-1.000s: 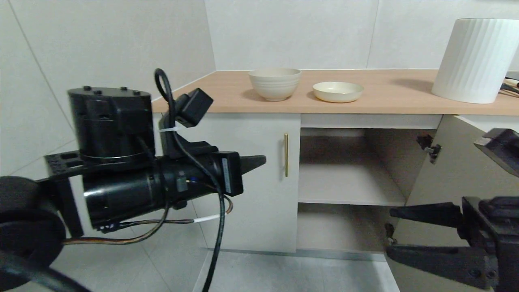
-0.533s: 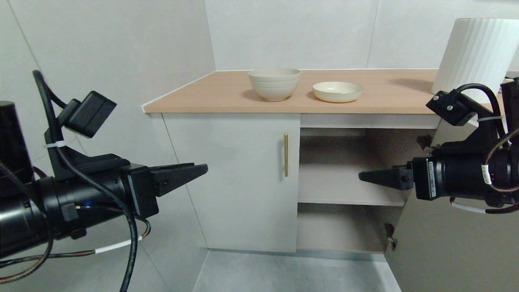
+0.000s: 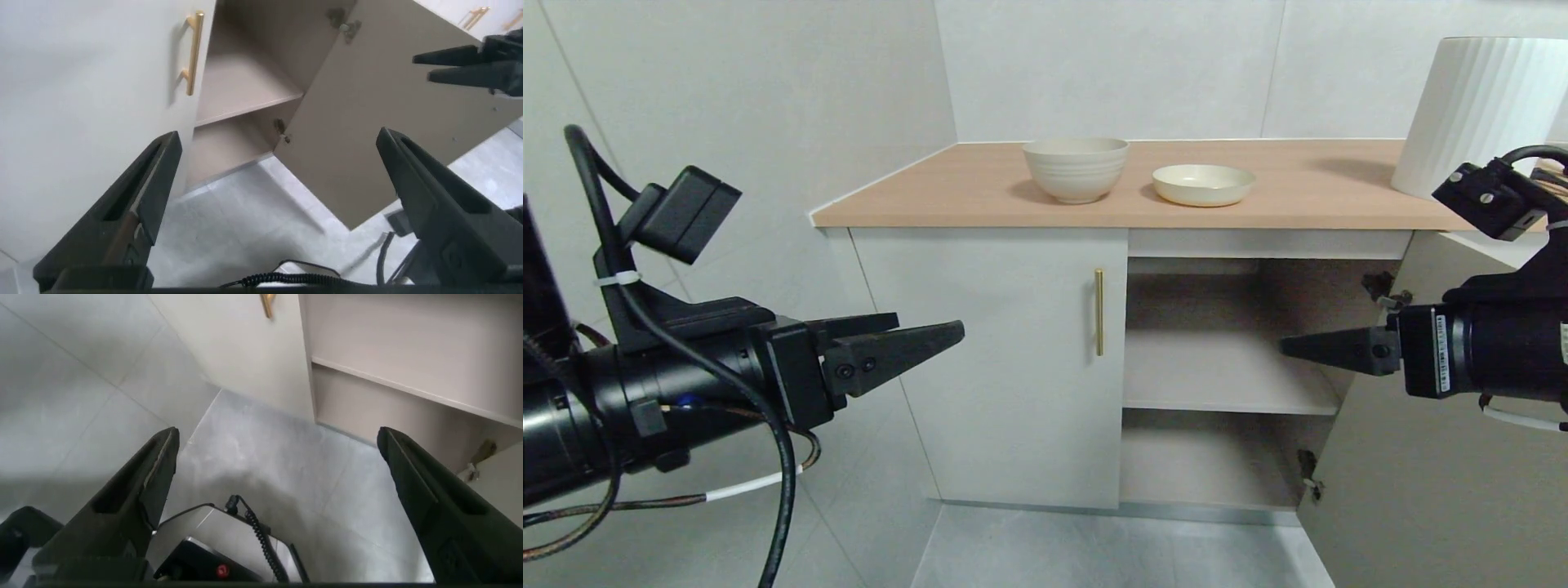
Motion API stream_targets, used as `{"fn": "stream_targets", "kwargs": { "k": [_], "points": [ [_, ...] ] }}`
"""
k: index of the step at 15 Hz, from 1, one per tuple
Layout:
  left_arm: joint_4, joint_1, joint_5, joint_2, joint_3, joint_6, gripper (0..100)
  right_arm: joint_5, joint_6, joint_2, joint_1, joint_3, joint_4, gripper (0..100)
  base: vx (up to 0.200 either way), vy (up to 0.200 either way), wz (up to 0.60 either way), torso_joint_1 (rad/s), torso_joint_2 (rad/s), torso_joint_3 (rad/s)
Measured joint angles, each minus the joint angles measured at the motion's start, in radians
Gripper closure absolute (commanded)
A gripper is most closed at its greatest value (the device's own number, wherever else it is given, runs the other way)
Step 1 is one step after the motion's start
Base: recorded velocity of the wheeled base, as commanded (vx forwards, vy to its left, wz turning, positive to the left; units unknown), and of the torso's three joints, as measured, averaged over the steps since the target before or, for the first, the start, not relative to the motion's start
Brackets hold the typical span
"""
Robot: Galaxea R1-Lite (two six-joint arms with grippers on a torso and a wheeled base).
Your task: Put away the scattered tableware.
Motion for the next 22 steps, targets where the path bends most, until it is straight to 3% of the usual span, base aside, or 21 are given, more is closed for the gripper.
{"fn": "stream_targets", "kwargs": {
  "k": [3, 16, 22],
  "points": [
    [0.001, 0.000, -0.006, -0.003, 0.000, 0.003, 0, -0.001, 0.000, -0.009, 0.002, -0.001, 0.003, 0, 0.000, 0.000, 0.00, 0.000, 0.00, 0.000],
    [0.007, 0.000, -0.007, 0.000, -0.001, 0.003, 0, 0.021, 0.000, -0.073, 0.003, 0.010, 0.014, 0, 0.200, 0.000, 0.00, 0.003, 0.00, 0.002],
    [-0.001, -0.004, -0.008, 0.000, 0.000, 0.001, 0, 0.060, -0.007, -0.106, 0.003, 0.033, 0.005, 0, 0.000, 0.000, 0.00, 0.000, 0.00, 0.000]
  ]
}}
